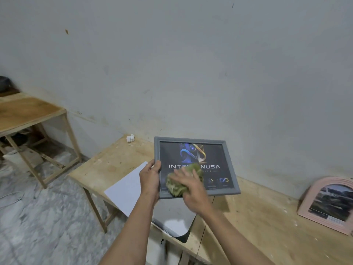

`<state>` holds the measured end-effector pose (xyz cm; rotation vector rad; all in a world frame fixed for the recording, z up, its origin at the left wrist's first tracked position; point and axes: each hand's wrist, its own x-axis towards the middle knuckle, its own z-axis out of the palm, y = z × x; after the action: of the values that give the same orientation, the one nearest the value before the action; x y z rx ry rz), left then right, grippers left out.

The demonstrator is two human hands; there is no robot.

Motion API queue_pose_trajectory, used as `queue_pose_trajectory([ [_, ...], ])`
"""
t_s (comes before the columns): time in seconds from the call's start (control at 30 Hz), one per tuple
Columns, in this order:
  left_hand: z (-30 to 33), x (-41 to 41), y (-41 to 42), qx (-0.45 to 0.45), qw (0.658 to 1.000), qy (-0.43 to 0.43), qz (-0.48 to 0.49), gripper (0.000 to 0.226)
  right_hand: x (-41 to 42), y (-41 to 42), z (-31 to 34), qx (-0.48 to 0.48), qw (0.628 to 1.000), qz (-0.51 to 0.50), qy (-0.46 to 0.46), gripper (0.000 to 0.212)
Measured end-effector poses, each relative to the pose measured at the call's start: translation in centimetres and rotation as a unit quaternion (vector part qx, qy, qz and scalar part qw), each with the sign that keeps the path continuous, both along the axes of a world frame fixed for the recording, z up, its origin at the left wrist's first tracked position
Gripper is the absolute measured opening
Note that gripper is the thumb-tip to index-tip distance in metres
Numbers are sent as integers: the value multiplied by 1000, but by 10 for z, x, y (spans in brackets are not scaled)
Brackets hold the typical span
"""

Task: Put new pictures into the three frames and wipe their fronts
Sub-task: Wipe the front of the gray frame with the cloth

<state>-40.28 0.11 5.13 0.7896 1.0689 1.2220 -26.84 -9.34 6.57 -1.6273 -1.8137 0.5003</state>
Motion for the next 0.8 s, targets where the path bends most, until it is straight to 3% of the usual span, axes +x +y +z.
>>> queue_pose_trajectory([
  [0.13,17,-11,-14,-22,999,32,-14,17,11,-35,11,-150,975,53,155,60],
  [0.33,17,-3,-22,-38,997,34,-56,25,73,13,79,-90,915,-153,362,34],
  [0.37,17,-1,-23,-38,997,36,-60,26,82,23,81,-91,923,-175,329,34],
  [0.43,12,0,-22,-44,997,21,-56,30,91,34,75,-107,955,-249,119,63],
  [0.5,5,1,-19,-50,998,7,-47,39,85,31,65,-62,941,-329,-59,79],
  [0.57,7,2,-22,-52,998,2,-44,40,69,26,48,-13,937,-334,-103,82],
  [0.67,25,5,-31,-41,998,7,-53,23,52,26,21,-13,942,-291,-165,78],
  [0.8,36,13,-30,-9,997,6,-71,18,54,37,11,34,954,-262,-139,58],
])
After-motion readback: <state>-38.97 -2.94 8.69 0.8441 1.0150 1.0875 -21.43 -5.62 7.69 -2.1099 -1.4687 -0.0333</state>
